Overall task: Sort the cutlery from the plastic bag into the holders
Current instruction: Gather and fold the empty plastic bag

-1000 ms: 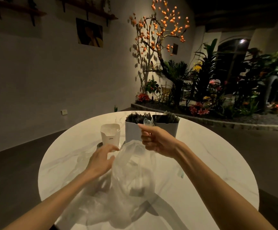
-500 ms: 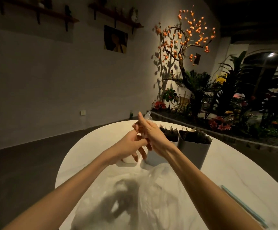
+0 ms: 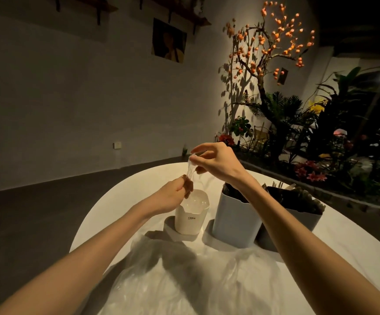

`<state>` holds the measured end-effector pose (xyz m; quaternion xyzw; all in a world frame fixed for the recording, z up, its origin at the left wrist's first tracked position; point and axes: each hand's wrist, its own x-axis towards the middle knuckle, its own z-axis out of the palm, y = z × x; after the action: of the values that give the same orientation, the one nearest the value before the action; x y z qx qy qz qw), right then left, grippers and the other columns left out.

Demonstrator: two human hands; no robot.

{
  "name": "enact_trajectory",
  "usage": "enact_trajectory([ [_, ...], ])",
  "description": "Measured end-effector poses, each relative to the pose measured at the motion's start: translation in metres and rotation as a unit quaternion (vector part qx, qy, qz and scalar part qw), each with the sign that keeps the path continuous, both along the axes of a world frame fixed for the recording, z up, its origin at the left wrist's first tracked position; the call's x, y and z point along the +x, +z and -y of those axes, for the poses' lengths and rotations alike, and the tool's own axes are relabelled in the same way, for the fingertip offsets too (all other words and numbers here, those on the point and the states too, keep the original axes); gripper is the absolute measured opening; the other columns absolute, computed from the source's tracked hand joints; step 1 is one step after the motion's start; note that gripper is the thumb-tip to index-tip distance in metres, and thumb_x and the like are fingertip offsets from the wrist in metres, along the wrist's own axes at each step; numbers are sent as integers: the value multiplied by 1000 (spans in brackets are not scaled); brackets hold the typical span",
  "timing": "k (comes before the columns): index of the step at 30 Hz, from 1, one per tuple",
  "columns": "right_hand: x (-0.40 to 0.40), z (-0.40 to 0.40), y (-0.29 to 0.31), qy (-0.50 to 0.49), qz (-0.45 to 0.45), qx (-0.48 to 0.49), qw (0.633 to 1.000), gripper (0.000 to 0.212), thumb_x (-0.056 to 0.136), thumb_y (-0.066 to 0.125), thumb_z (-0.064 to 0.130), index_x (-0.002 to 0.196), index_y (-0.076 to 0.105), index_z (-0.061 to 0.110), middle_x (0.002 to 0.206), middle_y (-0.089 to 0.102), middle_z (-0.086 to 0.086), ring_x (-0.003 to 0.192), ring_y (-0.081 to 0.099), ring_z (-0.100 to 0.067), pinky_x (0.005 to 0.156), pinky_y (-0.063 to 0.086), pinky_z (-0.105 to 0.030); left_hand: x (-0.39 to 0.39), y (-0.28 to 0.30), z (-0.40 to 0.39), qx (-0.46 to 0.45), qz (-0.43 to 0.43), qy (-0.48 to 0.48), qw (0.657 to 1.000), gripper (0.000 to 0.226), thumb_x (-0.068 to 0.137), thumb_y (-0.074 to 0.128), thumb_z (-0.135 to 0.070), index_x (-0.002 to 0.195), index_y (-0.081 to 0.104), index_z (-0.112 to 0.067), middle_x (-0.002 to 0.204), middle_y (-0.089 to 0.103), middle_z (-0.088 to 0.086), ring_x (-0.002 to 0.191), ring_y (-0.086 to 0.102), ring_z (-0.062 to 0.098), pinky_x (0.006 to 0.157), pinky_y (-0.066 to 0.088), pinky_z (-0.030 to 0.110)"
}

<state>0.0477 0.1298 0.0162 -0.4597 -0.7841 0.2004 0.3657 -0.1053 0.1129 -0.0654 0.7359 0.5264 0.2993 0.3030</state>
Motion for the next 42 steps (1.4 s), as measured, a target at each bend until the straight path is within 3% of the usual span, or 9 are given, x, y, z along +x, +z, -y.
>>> enact_trajectory([
  [4, 1, -16, -9, -15, 22, 1, 1000, 28, 90, 74, 24, 112, 72, 7, 97, 77, -9, 73, 76, -11, 72, 62, -24, 6, -16, -18, 63, -112, 42, 991, 15, 109, 36, -24, 109, 50, -20, 125, 48, 5, 105, 45, 18, 90, 37, 28],
  [8, 5, -26, -16, -49, 55, 47, 996, 22, 90, 74, 24, 101, 77, 5, 87, 77, -6, 66, 74, -6, 66, 61, -19, 4, -20, -31, 85, -137, 34, 986, 21, 108, 36, -27, 117, 54, -21, 135, 46, 3, 119, 41, 18, 107, 35, 38],
  [16, 1, -41, -52, -96, 145, 98, 980, 20, 90, 75, 28, 95, 79, 9, 85, 76, -7, 77, 73, -21, 79, 61, -44, -7, -25, -31, 62, 0, 71, 996, 27, 105, 46, -16, 126, 62, -24, 147, 47, 1, 138, 40, 20, 117, 33, 43],
  [21, -7, -33, -83, -78, 153, 61, 983, 21, 91, 74, 30, 94, 78, 10, 73, 74, -5, 69, 73, -19, 78, 61, -40, -8, -33, -24, 64, 29, 105, 992, 31, 101, 48, -2, 121, 65, -18, 136, 56, 6, 129, 51, 22, 109, 42, 38],
  [26, -5, -27, -106, -88, 245, 32, 965, 30, 85, 79, 28, 109, 75, 11, 110, 60, -10, 98, 62, -29, 82, 50, -34, -14, -42, -11, 96, 39, 114, 988, 33, 97, 52, -1, 119, 64, -23, 128, 56, 2, 122, 52, 18, 105, 43, 34],
  [31, 7, -1, -73, -57, 218, 76, 971, 31, 92, 68, 44, 103, 75, 16, 102, 68, -6, 91, 62, -18, 78, 51, -33, -20, -41, 17, 108, 30, 98, 989, 32, 96, 53, -2, 115, 65, -26, 126, 56, 0, 120, 52, 14, 105, 43, 35],
  [34, 13, 53, -49, 50, 262, -73, 961, 35, 93, 65, 50, 108, 75, 20, 102, 74, -2, 87, 67, -13, 73, 53, -25, -20, -43, 43, 125, 3, 74, 989, 31, 94, 53, -3, 114, 67, -22, 121, 61, 0, 116, 56, 15, 101, 47, 32],
  [38, 24, 130, -69, 130, 399, -254, 871, 46, 91, 61, 60, 124, 67, 29, 121, 69, 4, 106, 65, -13, 87, 50, -23, -14, -70, 91, 56, -98, -3, 994, 33, 102, 53, -28, 133, 57, -35, 142, 55, -5, 131, 51, 17, 109, 43, 34],
  [42, 67, 161, -96, 113, 432, -279, 850, 39, 96, 65, 36, 134, 60, 27, 132, 64, 1, 115, 60, -17, 102, 46, -30, -20, -102, 123, -50, -273, -43, 960, 64, 101, 27, -64, 159, 16, -38, 168, 8, -12, 156, 1, 15, 125, -3, 53],
])
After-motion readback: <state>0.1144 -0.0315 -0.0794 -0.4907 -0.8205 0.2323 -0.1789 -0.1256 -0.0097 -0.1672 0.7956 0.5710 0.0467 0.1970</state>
